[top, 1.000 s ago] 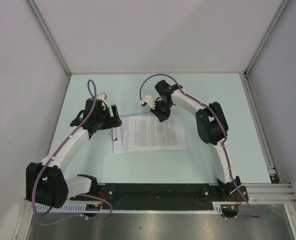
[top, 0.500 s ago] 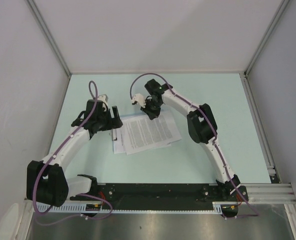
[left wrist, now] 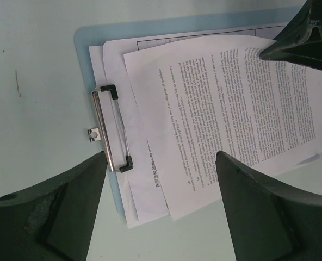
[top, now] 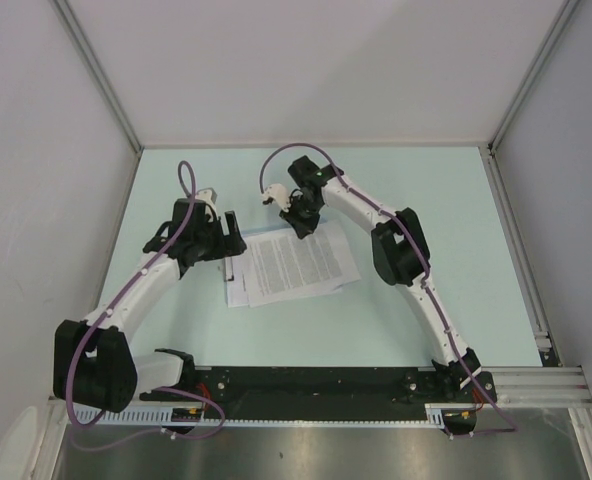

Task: Put the files into the folder

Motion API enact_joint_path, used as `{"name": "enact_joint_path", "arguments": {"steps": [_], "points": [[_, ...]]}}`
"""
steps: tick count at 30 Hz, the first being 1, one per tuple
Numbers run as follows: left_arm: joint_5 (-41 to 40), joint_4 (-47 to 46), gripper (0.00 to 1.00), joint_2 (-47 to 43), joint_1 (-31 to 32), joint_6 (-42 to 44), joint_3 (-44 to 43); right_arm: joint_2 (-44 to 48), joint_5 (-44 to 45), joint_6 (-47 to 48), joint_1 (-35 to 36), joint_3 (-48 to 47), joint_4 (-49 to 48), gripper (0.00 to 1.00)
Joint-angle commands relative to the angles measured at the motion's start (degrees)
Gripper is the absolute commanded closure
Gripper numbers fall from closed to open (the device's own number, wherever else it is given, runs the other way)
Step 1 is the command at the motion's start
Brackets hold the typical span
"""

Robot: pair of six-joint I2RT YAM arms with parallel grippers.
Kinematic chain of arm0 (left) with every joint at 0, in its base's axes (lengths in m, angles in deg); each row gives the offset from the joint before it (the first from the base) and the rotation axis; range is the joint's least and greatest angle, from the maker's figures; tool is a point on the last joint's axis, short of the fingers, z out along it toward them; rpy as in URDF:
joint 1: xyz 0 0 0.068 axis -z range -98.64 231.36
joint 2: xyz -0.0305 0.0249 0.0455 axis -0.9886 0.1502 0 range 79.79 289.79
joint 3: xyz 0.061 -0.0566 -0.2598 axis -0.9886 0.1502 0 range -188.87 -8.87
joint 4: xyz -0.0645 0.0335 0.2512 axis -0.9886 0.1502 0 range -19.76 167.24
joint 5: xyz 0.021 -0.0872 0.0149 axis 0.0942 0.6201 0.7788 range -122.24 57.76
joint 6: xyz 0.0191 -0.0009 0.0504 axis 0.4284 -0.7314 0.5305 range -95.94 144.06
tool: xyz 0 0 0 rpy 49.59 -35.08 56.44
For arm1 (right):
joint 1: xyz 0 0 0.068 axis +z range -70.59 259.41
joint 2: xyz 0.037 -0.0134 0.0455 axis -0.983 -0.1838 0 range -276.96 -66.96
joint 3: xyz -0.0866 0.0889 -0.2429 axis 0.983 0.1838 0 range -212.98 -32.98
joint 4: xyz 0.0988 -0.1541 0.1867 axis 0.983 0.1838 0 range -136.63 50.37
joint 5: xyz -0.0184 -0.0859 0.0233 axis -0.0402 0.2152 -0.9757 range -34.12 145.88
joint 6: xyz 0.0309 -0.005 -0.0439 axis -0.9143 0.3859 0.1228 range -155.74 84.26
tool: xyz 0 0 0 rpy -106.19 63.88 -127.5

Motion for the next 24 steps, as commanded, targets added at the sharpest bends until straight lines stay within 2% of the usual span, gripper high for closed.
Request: {"name": "enact_joint_path", "arguments": {"steps": [1,12,13,14,17,19,20,22,23,24], "points": [[1.3,-1.7,0.13,0.4,-0.3,0.8,0.0,-1.8,-1.2,-3.3,0.2,-5.0,0.9,1.00],[1.6,-2.1,0.12,0.8,-0.3,1.0,0.6,-2.6,-1.8,-8.7,-0.1,-5.0,-0.4,1.00],[1.8,-2.0,0.12,1.0,-0.4,1.0,0.6,-2.6,-1.4,-9.4,-0.1,-5.0,-0.4,0.96],[1.9,-2.1,0.11,1.1,-0.4,1.0,0.6,-1.6,-1.6,-10.3,-0.3,-4.5,-0.8,0.91],[2.3,-1.9,0.09,1.5,-0.4,0.8,0.5,2.1,1.2,-15.7,-0.5,-1.5,-4.7,0.50],[2.6,-1.9,0.07,1.4,-0.4,0.7,0.3,3.9,2.5,-19.1,-0.8,-1.0,-6.5,0.37],[2.8,-1.8,0.07,1.5,-0.5,0.7,0.2,5.3,2.7,-20.1,-1.3,-1.8,-6.4,0.18],[3.3,-1.4,0.06,1.7,-0.5,0.9,-0.5,7.1,3.6,-23.9,-2.0,-2.8,-6.3,0.09],[3.3,-0.5,0.05,2.2,-0.5,1.3,-0.8,8.1,4.4,-25.0,-2.9,-4.0,-5.7,0.01],[3.2,-0.2,0.05,2.2,-0.5,1.3,-1.1,10.6,7.9,-26.6,-3.4,-4.2,-5.3,0.00]]}}
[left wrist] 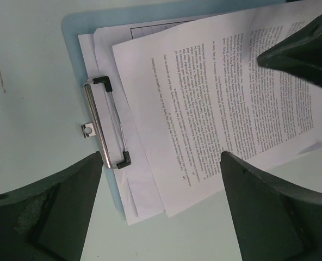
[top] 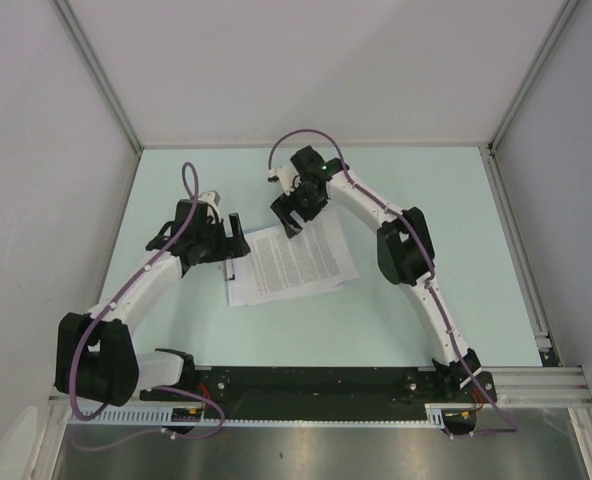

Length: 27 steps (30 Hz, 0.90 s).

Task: Put the files into the folder

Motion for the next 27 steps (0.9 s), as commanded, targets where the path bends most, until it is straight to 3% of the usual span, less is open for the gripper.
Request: {"name": "enact_joint_path", "arguments": {"steps": [1,6,8,9,10,13,15,22,27], "points": [[1.2,0.3,0.05,0.6,-0.6,1.3,-1.7,11.5,8.8,-10.9,-2.9,-2.7,-1.4,0.00],[2.5,2.3,0.07,2.3,-0.6,1.9,-3.4,22.4,27.9,-22.4,-7.4,6.6,-2.3,0.00],[2.5,3.5,0.09,3.2,-0.6,2.6,-4.8,24.2,19.2,-26.9,-11.4,10.6,0.6,0.00],[2.6,3.6,0.10,3.9,-0.6,2.8,-5.0,25.6,10.6,-27.3,-14.9,14.7,-3.3,0.00],[2.7,4.0,0.11,4.5,-0.6,2.9,-5.4,30.8,8.8,-27.4,-15.8,27.7,-7.3,0.00],[2.6,5.1,0.13,7.6,-0.6,3.5,-7.1,37.6,5.5,-26.5,-17.9,46.8,-23.7,0.03],[1.4,5.2,0.14,9.1,-0.6,3.6,-7.7,37.3,1.2,-27.4,-18.9,49.5,-27.4,0.13],[-3.5,4.4,0.14,13.4,-0.6,1.2,-8.2,34.1,-4.1,-29.7,-19.0,53.9,-36.3,0.25],[-4.8,3.9,0.11,17.6,-0.5,0.5,-9.1,30.7,-4.7,-31.3,-18.0,53.9,-38.1,0.27]]}}
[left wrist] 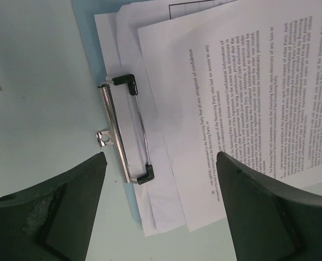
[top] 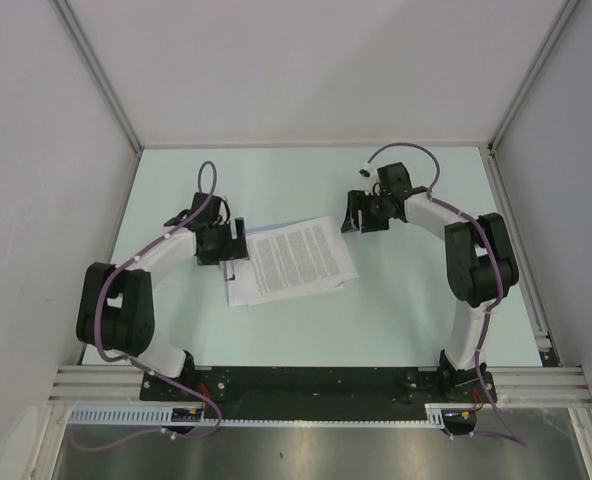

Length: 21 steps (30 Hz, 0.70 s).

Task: Put the files into the folder

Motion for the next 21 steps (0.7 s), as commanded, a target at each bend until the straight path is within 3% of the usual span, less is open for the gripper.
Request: {"name": "enact_joint_path", "arguments": {"steps": [1,13,21], "points": [[-2.9,-0.7,0.11,3.2,-0.3,-1.0,-3.0,-2.4,-1.8,-2.4,0.9,-1.3,-6.4,0.27],[-5.8,-0.6,0.10,5.2,-0.3,-0.7,-2.7,-2.3,3.9,-6.1,5.0,5.5,-9.9,0.37],[-5.4,-0.9,0.11,5.9,-0.3,-1.7,-2.4,2.0,11.3,-15.5,6.3,13.2,-10.8,0.44]]}}
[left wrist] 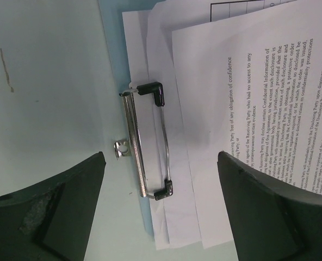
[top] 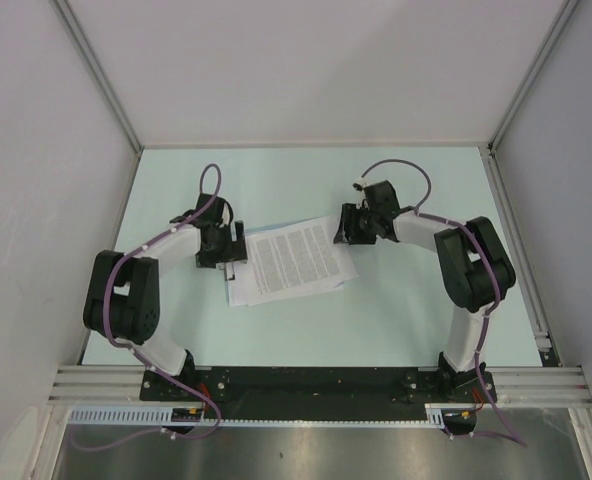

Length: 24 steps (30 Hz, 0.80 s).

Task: Put the files into the folder

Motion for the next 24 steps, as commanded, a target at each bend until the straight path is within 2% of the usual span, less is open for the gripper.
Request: {"name": "enact_joint_path", "arguments": {"steps": [1,5,8,14,24], "points": [[-1.1,-0.8,0.12,1.0,-0.2,-1.3,-1.5,2.0,6.6,-7.3,0.7,5.3,2.9,0.44],[-0.9,-0.9,0.16,1.6,0.1,-1.9,-1.1,3.9,9.0,-12.8,1.6,8.5,1.1,0.45],[-1.3,-1.6,0.23,1.0,0.1,-2.2,-0.2,4.7,9.2,-15.3,2.4,10.1,-0.1,0.44],[-1.9,-1.3,0.26,0.0,0.1,-2.2,0.1,7.0,9.0,-18.3,4.1,12.9,-1.6,0.44],[-2.3,-0.9,0.26,-1.1,0.1,-2.2,0.1,10.7,10.1,-22.4,7.1,16.3,-4.3,0.43]]}}
